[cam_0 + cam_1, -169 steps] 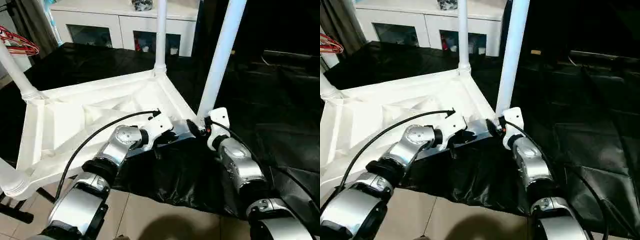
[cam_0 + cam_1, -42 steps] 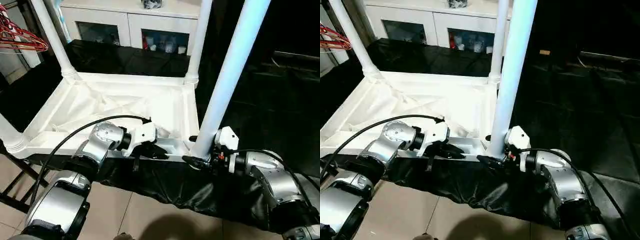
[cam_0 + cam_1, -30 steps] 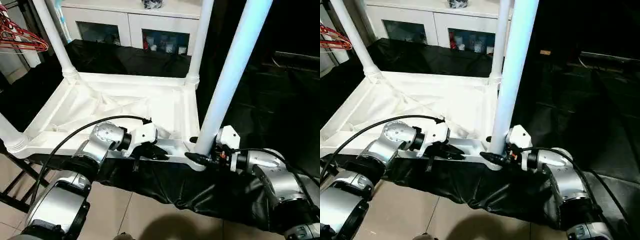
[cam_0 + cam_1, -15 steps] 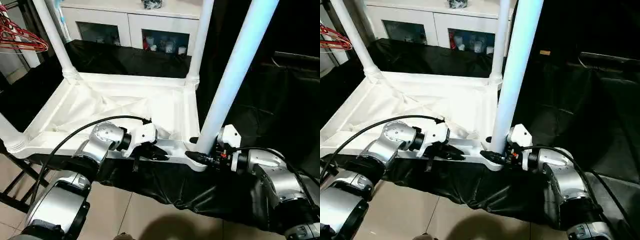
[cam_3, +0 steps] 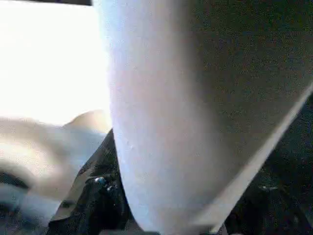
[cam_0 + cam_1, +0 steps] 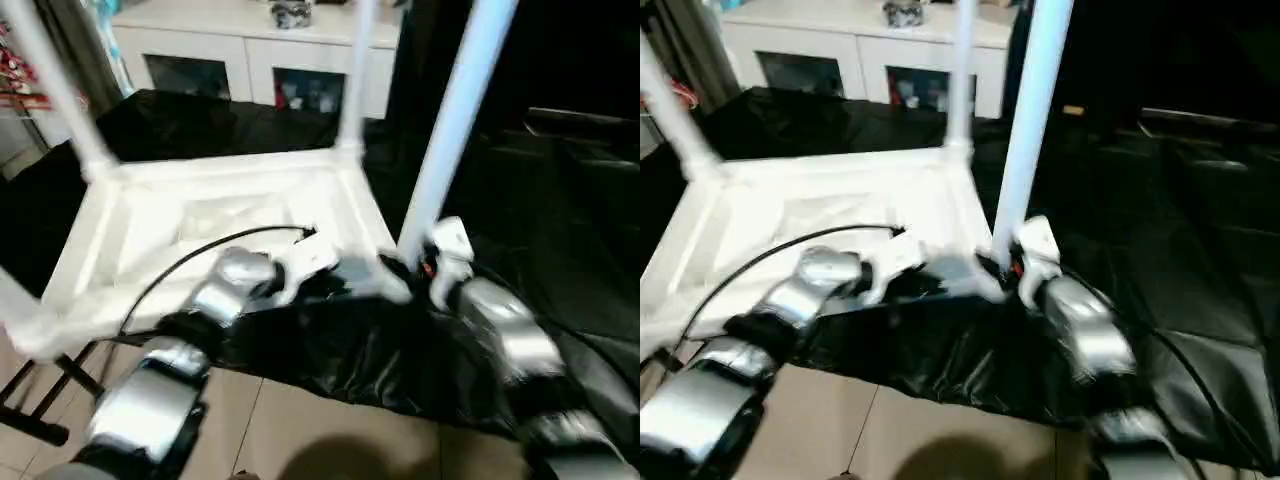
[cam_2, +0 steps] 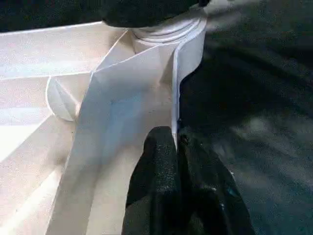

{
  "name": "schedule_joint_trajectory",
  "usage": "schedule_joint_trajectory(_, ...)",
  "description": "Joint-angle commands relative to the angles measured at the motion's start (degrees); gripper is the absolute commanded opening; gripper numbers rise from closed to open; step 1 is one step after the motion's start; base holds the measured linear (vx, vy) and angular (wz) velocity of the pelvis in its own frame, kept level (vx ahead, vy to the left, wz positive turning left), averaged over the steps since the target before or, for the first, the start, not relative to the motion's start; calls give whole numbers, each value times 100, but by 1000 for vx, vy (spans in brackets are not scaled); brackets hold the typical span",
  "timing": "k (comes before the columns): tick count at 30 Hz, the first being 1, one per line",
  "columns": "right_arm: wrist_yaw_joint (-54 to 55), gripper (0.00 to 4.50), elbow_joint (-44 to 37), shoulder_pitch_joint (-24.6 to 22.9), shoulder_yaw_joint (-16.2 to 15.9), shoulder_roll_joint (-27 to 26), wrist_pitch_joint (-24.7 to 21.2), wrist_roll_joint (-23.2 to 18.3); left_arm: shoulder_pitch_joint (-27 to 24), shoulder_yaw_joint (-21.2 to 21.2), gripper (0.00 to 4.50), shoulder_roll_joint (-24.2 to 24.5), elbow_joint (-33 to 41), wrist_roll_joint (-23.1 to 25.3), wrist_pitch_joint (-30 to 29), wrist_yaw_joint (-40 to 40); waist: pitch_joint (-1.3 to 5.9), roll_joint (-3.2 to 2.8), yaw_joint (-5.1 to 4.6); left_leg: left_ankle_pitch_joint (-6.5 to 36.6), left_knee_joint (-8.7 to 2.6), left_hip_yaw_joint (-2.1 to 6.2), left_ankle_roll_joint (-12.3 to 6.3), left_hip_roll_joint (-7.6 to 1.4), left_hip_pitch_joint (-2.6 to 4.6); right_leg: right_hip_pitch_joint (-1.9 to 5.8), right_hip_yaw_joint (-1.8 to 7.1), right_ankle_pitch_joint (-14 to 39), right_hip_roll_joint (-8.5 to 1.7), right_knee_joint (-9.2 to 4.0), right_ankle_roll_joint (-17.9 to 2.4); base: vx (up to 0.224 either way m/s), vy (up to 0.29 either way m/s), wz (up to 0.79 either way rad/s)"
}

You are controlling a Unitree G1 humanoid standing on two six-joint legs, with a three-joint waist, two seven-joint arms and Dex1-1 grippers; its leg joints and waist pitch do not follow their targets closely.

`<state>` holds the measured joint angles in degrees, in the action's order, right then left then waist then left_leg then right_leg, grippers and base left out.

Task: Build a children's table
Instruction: Rotate leg to tighten

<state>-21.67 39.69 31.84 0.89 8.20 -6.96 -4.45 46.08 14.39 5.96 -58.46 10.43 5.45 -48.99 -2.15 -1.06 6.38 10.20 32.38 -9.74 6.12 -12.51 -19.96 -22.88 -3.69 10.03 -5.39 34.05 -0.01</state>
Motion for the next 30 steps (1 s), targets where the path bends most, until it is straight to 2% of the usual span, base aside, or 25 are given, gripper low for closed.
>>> schedule_joint_trajectory(1,270,197,653,-22,-250,-567,-460,-35,345,-70,0,-431,139,-100,23,488,283,25,2,1688,-409,-14,-38,16,9,215,161,2446,-252,-540,-753,0,0,0)
schedule_joint_trajectory(2,299,197,742,47,-296,-630,-318,48,367,-60,0,-495,144,-89,27,546,288,33,-7,1671,-406,-20,-47,15,5,211,169,2364,-250,-534,-774,0,0,0)
schedule_joint_trajectory(4,208,197,788,93,-376,-694,-65,153,373,-33,0,-551,174,-77,57,559,315,46,11,1476,-391,-22,-100,10,-21,244,171,1882,-248,-482,-870,0,0,0)
schedule_joint_trajectory(5,208,197,788,93,-376,-694,-65,153,373,-33,0,-551,174,-77,57,559,316,44,12,1428,-386,-25,-121,12,-28,250,173,1739,-241,-466,-906,0,0,0)
schedule_joint_trajectory(7,126,252,791,101,-376,-725,70,172,357,-14,0,-555,196,-78,93,501,326,50,10,1271,-372,-33,-191,14,-43,277,169,1325,-234,-417,-1027,0,0,0)
schedule_joint_trajectory(8,126,266,791,101,-376,-725,70,172,357,-14,0,-555,196,-78,93,501,326,45,12,1241,-370,-33,-205,15,-43,282,169,1269,-233,-411,-1050,0,0,0)
schedule_joint_trajectory(9,-244,268,652,24,-305,-642,111,22,234,35,0,-431,308,-115,207,113,322,58,7,1223,-367,-39,-225,15,-48,284,170,1221,-231,-409,-1078,0,0,0)
schedule_joint_trajectory(11,-524,286,544,-48,-300,-518,149,-36,123,80,0,-316,408,-165,334,-206,330,42,21,1253,-367,-37,-294,6,-43,292,171,1202,-246,-406,-1107,0,0,0)
schedule_joint_trajectory(12,-594,310,516,-72,-319,-470,168,-27,89,95,0,-281,438,-184,396,-289,322,46,0,1241,-381,-27,-298,2,-73,313,167,1168,-241,-395,-1111,0,0,0)
schedule_joint_trajectory(14,-948,315,396,-178,-388,-298,214,-67,-1,136,0,-174,521,-240,437,-592,329,46,-21,1232,-369,-34,-302,-8,-49,302,172,1014,-235,-382,-1183,0,0,0)
schedule_joint_trajectory(18,-1843,315,-43,-492,-571,81,278,-211,-123,193,0,63,615,-267,503,-1047,341,45,37,1061,-327,-65,-477,-24,-47,323,174,460,-220,-323,-1385,0,0,0)
schedule_joint_trajectory(20,-2469,315,-348,-717,-721,393,329,-253,-128,144,0,210,594,-318,634,-1268,332,38,58,1063,-322,-73,-479,-23,-43,324,159,489,-211,-334,-1405,0,0,0)
schedule_joint_trajectory(25,-3366,315,-787,-997,-890,747,433,-364,-135,89,0,389,650,-463,696,-1759,304,43,122,1357,-351,-78,-400,-47,-22,306,172,1068,-232,-387,-1296,0,0,0)
schedule_joint_trajectory(27,-3900,290,-1084,-1170,-1001,976,463,-451,-150,71,0,489,733,-583,667,-2061,313,50,149,1361,-353,-72,-389,-51,-26,314,173,1130,-242,-385,-1269,0,0,0)
schedule_joint_trajectory(29,-4345,281,-1359,-1316,-1086,1185,407,-575,-161,68,0,582,775,-639,651,-2288,313,48,183,1266,-347,-72,-431,-61,-33,309,181,943,-234,-366,-1296,0,0,0)
schedule_joint_trajectory(30,-4345,272,-1359,-1316,-1086,1185,407,-575,-161,68,0,582,775,-639,651,-2288,328,45,209,1240,-336,-73,-450,-70,-13,303,180,822,-237,-349,-1336,0,0,0)
